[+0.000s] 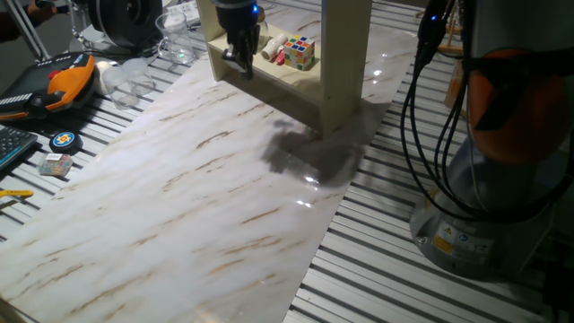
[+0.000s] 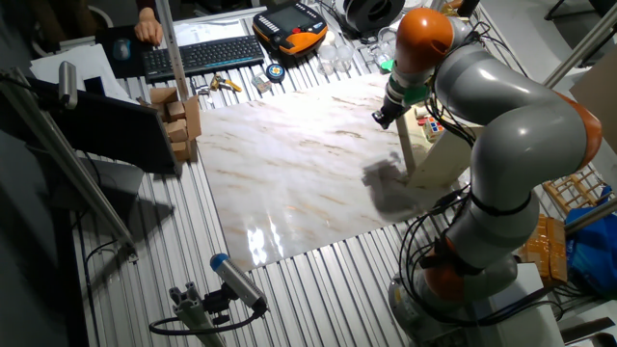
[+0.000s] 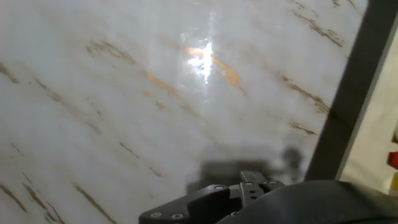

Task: Take the object down from the shelf

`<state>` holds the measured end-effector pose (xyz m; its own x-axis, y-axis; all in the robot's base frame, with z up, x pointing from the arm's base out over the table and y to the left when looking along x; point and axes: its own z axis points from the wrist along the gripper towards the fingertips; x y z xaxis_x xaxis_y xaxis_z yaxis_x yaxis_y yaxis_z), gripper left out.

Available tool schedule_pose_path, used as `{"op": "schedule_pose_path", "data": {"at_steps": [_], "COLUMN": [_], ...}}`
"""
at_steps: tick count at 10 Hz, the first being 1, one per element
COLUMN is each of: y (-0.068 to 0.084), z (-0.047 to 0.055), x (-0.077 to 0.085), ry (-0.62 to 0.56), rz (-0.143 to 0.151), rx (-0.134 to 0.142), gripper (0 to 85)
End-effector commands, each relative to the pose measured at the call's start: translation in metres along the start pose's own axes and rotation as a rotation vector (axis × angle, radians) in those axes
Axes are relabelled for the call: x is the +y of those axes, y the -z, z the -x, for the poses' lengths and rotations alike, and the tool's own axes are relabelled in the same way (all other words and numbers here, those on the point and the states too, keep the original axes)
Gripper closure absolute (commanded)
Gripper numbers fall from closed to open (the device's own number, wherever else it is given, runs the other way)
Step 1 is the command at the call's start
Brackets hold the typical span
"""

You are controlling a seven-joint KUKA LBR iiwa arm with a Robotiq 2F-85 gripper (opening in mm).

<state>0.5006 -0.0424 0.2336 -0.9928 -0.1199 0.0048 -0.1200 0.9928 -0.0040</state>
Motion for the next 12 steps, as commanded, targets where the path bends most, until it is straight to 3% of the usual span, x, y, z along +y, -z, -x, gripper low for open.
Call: {"op": "schedule_pose_path", "data": {"at_steps": [1, 6, 12], "y": [0.003, 0.012, 0.008], "z": [-0.001, -0.010, -0.021], "x": [-0.009, -0.038, -0.060], "ry": [0.011, 0.017, -0.029], "rz": [0.000, -0.010, 0.003], "rx": [-0.002, -0.014, 0.004], "gripper": [85.0, 85.0, 85.0]}}
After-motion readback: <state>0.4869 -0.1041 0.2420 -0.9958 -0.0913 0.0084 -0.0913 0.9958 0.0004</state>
